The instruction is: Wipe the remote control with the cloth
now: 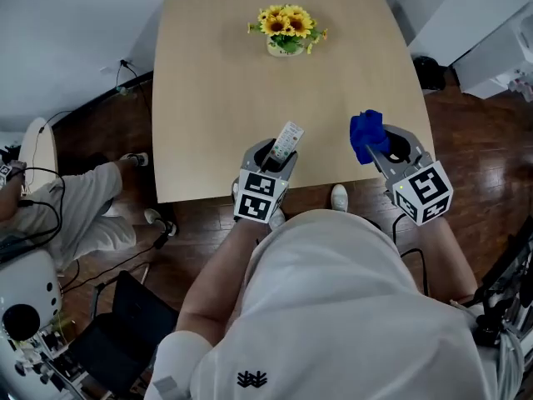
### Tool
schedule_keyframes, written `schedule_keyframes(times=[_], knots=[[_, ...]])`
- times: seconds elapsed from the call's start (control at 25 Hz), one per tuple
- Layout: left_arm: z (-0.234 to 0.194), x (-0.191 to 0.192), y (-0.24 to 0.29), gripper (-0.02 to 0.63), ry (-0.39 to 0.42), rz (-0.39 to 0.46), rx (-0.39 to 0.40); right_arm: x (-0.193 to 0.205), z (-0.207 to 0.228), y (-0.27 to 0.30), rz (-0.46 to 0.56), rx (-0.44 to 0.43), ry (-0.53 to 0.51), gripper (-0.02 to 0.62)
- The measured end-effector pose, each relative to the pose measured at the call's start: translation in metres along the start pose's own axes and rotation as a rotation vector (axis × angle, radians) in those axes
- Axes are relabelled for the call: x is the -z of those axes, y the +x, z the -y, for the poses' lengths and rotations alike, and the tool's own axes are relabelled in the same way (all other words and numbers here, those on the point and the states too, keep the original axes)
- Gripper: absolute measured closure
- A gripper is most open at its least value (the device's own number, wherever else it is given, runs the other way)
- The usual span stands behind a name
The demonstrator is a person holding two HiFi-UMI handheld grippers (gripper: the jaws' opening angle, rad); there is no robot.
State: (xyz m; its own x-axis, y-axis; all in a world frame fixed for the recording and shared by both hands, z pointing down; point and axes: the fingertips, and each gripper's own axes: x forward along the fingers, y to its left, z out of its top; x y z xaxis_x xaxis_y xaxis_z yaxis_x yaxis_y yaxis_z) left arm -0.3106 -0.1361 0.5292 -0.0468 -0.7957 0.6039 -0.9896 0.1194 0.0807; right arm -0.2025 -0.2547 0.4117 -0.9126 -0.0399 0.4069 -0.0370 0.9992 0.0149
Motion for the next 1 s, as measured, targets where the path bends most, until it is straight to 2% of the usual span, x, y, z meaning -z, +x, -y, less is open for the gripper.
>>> schedule_keyframes(times=[0.12, 0.36, 0.52, 1.0], knots=[[-0.009, 0.011, 0.025, 0.370, -0.075, -0.056, -0.035, 0.016, 0.012, -0.008, -0.013, -0.007, 0.037, 0.517], [-0.038, 0.047, 0.078, 0.370, -0.157, -0.194, -0.138, 0.038, 0.034, -0.018, -0.032, -0.030, 0.070, 0.517], [-0.049, 0.064, 0.096, 0.370, -0.190, -0.266, -0.177, 0.050, 0.052, -0.030, -0.047, -0.027, 0.083, 0.517], [-0.053, 0.085, 0.116, 0.370, -0.255, -0.369, -0.272, 0.079, 0.106, -0.070, -0.066, -0.040, 0.100, 0.517]])
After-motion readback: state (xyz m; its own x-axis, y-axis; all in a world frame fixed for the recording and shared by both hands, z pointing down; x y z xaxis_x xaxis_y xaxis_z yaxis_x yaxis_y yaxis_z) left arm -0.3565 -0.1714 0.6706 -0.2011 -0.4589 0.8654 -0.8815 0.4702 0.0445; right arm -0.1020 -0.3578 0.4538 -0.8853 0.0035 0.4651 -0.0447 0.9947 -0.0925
